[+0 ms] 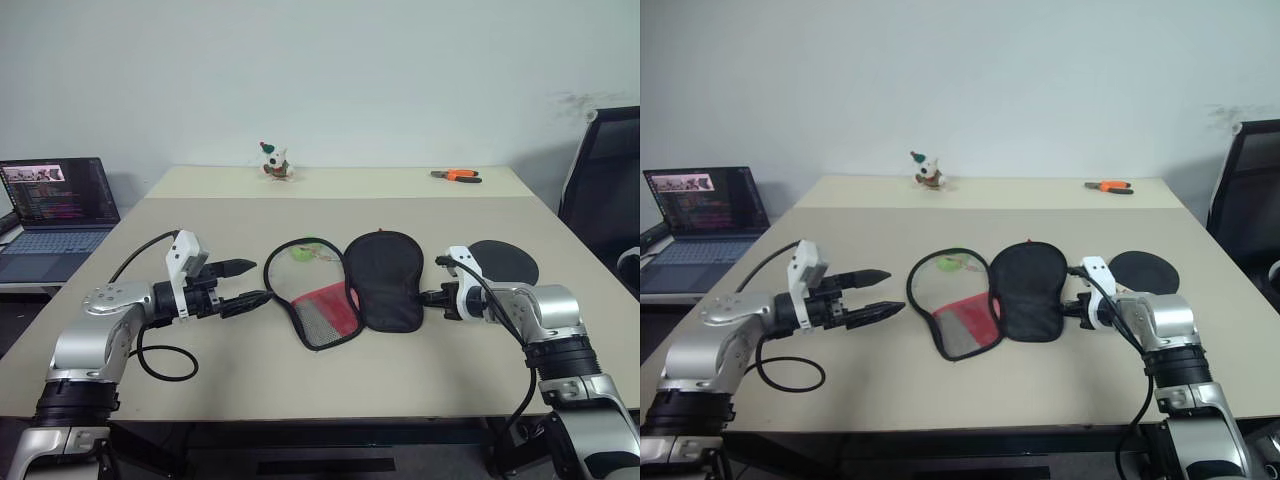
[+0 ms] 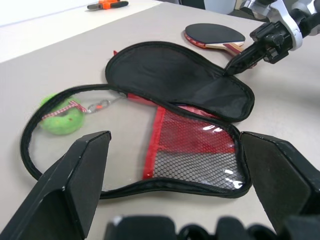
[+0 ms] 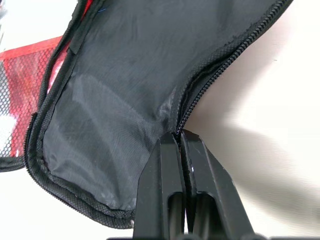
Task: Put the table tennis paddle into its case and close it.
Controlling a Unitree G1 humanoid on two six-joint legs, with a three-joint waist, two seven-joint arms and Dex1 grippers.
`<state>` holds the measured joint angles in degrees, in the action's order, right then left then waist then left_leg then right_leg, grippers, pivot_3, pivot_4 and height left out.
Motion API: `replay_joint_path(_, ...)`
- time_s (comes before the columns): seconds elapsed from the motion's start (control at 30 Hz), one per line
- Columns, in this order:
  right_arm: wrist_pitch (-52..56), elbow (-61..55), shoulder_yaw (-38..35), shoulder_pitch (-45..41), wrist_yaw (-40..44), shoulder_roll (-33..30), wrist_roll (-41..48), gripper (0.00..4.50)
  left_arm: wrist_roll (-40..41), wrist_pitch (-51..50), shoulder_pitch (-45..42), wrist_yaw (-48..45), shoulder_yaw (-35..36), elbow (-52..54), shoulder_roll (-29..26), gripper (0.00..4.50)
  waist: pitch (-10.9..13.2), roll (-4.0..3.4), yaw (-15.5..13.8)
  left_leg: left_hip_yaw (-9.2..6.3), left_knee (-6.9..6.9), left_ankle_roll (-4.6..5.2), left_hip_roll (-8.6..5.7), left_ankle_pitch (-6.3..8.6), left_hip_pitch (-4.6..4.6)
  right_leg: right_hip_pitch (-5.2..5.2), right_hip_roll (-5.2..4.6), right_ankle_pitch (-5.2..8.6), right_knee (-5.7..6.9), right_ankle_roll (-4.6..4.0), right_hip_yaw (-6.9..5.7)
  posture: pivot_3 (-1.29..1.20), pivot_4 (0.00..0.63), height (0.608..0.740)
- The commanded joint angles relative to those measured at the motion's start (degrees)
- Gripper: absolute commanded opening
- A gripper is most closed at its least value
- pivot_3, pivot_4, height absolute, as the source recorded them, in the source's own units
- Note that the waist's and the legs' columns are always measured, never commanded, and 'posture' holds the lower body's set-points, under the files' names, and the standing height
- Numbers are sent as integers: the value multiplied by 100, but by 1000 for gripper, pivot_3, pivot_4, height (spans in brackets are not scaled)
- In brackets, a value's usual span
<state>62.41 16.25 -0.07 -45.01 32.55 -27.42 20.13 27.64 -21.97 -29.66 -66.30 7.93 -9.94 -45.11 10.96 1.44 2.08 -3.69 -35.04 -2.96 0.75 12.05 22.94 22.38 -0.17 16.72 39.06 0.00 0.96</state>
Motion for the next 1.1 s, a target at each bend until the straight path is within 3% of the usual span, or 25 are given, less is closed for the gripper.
replay_joint_path(0.03,-204,-100,29,-180,15,-7,-81,28,-20,117,-133,-54,51,0,-8,4500,0,0,0,0,0,0,0,0,0,0,0,0,0,0,0,0,150,740)
replay_joint_path(0.1,-194,-111,-22,-168,-9,66,-62,28,-32,123,-131,-58,57,0,-1,4500,0,0,1,0,0,0,1,0,0,0,0,0,0,0,0,0,150,740)
replay_joint_path(0.2,-304,-243,-109,-89,-235,173,-139,638,-41,115,-85,-46,80,45,1,4500,0,0,0,-1,0,0,1,0,0,0,0,0,1,0,0,0,150,740)
replay_joint_path(0.4,-310,-724,-555,-26,-645,-15,-134,2667,8,49,35,-12,141,198,-11,4500,0,0,-9,-2,0,0,4,0,2,0,0,0,0,0,0,0,150,740)
replay_joint_path(0.57,-420,-821,-1105,120,-1570,-152,-503,4342,25,11,51,-29,87,272,22,4500,0,0,-22,-3,0,0,4,0,3,0,-1,0,0,0,0,0,150,740)
replay_joint_path(0.73,-224,-940,-1364,542,-2292,53,-737,4430,-36,42,-129,-90,-69,191,120,4500,0,1,-19,1,0,0,1,0,1,0,-1,0,2,0,4,0,150,740)
replay_joint_path(0.9,-30,-1279,-1556,795,-2912,646,-800,4430,-111,117,-375,-220,-229,44,155,4500,0,0,12,2,-1,0,1,-1,-2,0,-1,-1,7,-1,6,0,150,740)
replay_joint_path(1.1,-378,-848,-1513,738,-3307,1108,-940,4430,-204,162,-812,-505,-442,-135,166,4500,-1,1,13,3,-1,0,-2,-1,-2,0,6,0,6,0,4,0,150,740)
